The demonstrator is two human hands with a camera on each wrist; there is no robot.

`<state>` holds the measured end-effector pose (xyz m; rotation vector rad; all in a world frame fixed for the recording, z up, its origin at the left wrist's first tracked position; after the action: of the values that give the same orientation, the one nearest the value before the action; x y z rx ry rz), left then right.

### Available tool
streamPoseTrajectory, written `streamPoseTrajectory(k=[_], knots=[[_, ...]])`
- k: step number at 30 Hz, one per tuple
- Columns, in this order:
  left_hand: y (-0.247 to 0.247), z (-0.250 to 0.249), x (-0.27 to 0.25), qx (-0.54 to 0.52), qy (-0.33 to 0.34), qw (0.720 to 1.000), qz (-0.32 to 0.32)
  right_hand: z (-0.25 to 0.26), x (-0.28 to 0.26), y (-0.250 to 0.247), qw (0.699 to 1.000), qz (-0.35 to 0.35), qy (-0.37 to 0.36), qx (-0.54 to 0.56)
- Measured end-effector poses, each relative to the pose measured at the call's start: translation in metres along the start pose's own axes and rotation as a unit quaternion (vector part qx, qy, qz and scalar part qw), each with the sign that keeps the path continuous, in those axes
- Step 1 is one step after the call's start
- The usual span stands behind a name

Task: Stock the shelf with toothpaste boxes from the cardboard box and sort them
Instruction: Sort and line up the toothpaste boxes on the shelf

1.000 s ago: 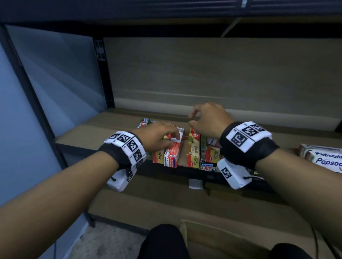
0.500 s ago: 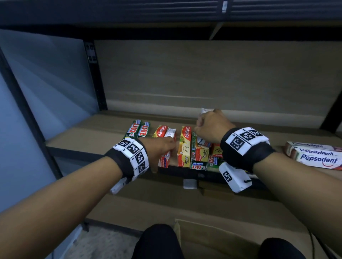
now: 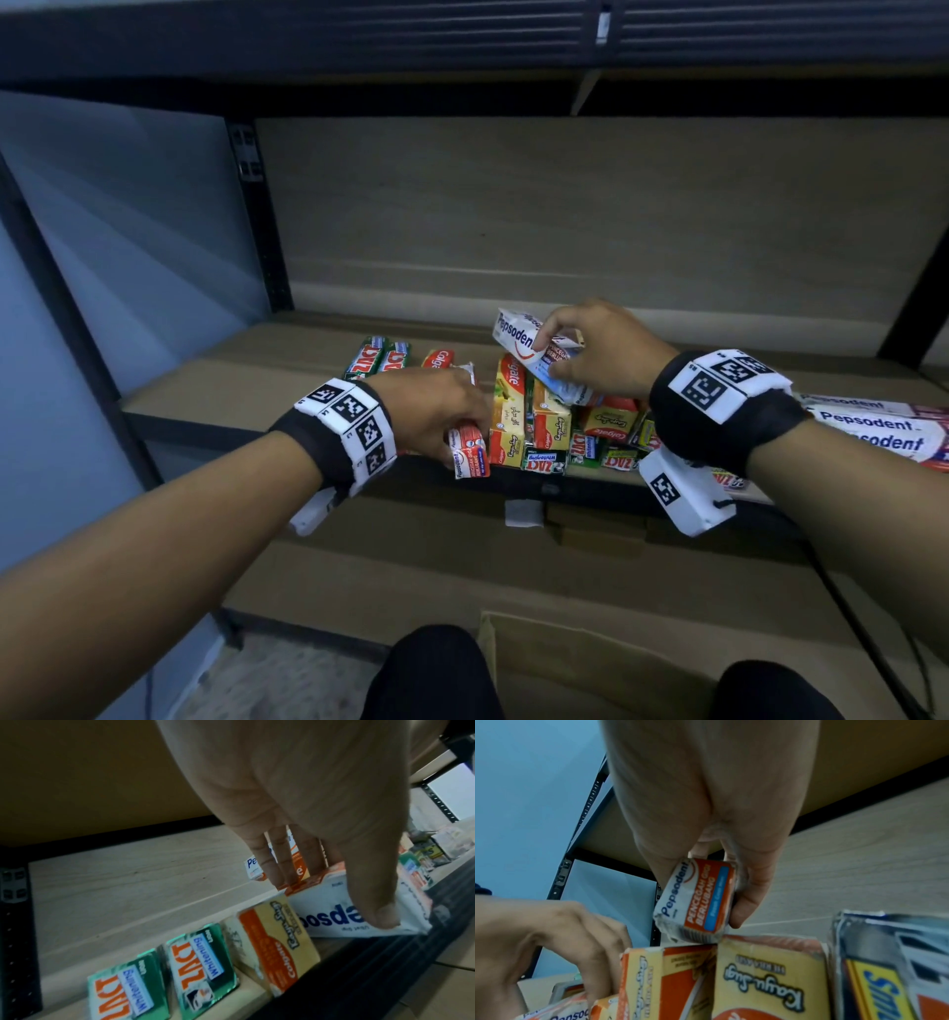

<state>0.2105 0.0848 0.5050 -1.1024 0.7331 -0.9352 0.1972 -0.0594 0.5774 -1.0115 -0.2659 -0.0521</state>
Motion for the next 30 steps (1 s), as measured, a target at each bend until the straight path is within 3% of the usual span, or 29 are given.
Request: streamPoseTrajectory(k=[11,18,21,26,30], knots=[[0.010,0.025,0.007,-0.036,-0.049,0.997,-0.047,-0.017,0.005,-0.003,0.996,-0.010,0.087,0.028],[-0.007,0.020,-0.004,-0.027,-0.008,0.997,-0.078,-0.028,-0.002,-0.007,0.981,-0.056,0.110,0.149],[-0.023,0.021,-0.015,-0.042,-0.012,0.993,-0.111,-0.033,-0.007,-0.011,0.976,-0.066,0.101,0.181],[-0.054,0.028,-0.029,-0.095,-0.042,0.970,-0.219,-0.040,-0.016,-0.017,0.967,-0.062,0.106,0.221],[-0.081,0.017,-0.019,-0.124,-0.054,0.960,-0.245,-0.043,-0.026,-0.027,0.968,-0.059,0.101,0.220]])
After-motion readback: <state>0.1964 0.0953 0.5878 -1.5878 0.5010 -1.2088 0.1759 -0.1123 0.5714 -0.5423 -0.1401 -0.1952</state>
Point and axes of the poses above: each hand's wrist, its own x-axis towards the middle knuckle, its own y-axis out of the palm, z = x × y, the point moved 9 cm from there along x, towards the middle knuckle, and after that the axes turned 8 degrees about x, right-handed, at the moved point
